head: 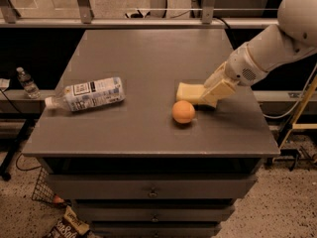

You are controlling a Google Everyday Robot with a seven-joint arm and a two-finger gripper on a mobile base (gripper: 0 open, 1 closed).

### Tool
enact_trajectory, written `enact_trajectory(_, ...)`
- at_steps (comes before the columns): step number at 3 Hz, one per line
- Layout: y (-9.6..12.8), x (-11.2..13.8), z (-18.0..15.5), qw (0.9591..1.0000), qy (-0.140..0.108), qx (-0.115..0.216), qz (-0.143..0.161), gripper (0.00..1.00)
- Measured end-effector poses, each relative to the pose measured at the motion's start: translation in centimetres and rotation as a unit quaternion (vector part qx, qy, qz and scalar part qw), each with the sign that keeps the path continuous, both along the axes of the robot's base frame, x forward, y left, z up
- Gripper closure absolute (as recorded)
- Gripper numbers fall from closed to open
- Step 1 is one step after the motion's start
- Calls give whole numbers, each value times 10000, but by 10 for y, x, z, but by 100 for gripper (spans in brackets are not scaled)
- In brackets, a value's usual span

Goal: Move sponge near orange

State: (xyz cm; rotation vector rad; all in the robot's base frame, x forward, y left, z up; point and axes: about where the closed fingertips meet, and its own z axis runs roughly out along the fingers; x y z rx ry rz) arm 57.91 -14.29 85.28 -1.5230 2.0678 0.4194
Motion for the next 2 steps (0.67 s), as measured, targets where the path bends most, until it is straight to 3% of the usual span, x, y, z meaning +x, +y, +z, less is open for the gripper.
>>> enact_trajectory(1,2,0,-1,10000,11,1,16,4)
enact_trajectory(2,3,0,-2,10000,17,1,24,0)
